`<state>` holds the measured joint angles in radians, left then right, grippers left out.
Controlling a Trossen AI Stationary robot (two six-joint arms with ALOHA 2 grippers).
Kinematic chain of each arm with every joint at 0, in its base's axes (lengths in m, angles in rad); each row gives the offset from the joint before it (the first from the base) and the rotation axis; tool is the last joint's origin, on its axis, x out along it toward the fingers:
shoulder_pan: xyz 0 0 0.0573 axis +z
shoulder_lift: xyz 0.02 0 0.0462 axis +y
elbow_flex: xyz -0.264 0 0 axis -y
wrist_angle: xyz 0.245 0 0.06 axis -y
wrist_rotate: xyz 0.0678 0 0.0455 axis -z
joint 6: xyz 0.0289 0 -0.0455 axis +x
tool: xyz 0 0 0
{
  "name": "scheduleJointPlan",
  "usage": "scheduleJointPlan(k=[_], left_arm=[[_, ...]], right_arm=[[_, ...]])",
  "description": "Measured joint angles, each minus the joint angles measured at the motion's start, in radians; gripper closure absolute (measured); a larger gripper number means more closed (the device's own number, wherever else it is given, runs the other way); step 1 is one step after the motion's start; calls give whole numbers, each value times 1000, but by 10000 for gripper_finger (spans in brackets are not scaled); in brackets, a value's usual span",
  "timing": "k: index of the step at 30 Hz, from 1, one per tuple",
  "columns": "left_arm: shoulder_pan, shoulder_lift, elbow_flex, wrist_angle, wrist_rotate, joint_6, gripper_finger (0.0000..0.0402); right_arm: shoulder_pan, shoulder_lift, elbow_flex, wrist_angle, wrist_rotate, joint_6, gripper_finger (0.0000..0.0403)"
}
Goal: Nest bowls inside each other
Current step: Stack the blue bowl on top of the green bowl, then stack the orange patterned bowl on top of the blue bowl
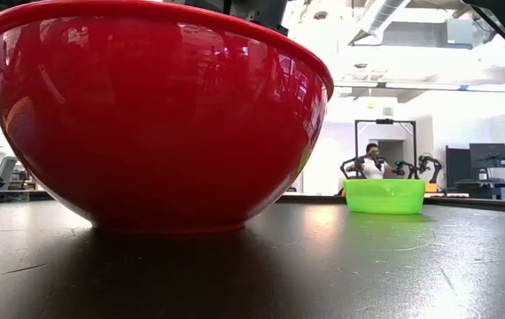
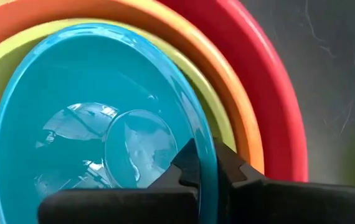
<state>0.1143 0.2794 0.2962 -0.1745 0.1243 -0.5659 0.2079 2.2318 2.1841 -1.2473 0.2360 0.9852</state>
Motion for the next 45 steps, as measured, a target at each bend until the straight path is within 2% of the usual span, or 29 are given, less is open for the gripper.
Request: scheduleJointPlan(k=[15, 20, 26, 29, 32, 36, 40, 45], left_arm=[[0, 0, 0, 0, -30, -3, 162], [0, 0, 0, 0, -33, -5, 162], [0, 0, 0, 4, -36, -6, 162], [0, 0, 0, 5, -49, -9, 162], [0, 0, 0, 5, -61, -11, 162], [0, 0, 0, 7, -67, -13, 162], [0, 0, 0, 8, -92, -24, 162], [0, 2, 0, 7, -99, -52, 162]], right_arm=[[25, 34, -1, 72, -21, -55, 334], [19, 26, 1, 64, -28, -93, 305], [4, 25, 46, 7, -102, -102, 246], [-11, 26, 106, -87, -159, -136, 219], [-22, 20, 176, -192, -153, -172, 202], [-42, -63, 141, -256, -139, -202, 196], [-54, -155, 130, -323, -42, -226, 199], [-99, -296, -3, -322, -49, -260, 209]])
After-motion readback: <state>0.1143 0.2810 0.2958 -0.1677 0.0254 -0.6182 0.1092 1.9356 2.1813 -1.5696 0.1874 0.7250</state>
